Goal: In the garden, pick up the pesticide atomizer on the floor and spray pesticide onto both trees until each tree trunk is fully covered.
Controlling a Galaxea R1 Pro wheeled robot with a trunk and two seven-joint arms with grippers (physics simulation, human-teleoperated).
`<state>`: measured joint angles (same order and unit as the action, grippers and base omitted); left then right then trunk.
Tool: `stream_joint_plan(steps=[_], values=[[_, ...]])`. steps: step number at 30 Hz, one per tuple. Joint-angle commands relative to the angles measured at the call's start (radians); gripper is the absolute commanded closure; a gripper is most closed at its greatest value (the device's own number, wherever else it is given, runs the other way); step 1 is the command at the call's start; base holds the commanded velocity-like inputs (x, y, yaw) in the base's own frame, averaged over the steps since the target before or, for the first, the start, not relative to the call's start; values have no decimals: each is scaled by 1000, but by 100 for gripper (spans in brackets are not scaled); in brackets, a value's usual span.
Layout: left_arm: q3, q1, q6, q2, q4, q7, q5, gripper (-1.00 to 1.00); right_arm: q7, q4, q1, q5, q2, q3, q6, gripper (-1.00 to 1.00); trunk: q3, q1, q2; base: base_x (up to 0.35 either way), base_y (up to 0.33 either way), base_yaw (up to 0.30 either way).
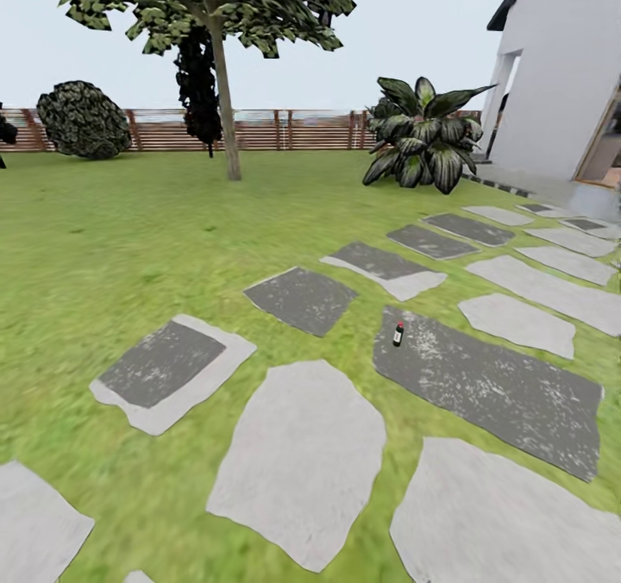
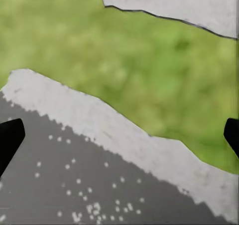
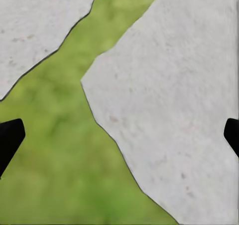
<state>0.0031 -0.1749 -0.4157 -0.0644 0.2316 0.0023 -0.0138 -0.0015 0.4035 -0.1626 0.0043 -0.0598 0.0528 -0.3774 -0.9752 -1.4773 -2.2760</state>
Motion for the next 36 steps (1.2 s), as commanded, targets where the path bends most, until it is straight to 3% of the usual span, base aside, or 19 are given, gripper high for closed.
stream_joint_plan(steps=[1,26,36], values=[[0,0,0,0,0,0,0,-100,0,0,0,0,0,0,0,-100,0,0,0,339,0,-46],[0,0,2,0,0,0,0,-100,0,0,0,0,0,-1,0,-100,0,0,0,339,0,-4],[0,0,0,1,0,-1,0,-100,0,2,0,-1,0,-1,0,-100,0,0,0,334,-22,-169]])
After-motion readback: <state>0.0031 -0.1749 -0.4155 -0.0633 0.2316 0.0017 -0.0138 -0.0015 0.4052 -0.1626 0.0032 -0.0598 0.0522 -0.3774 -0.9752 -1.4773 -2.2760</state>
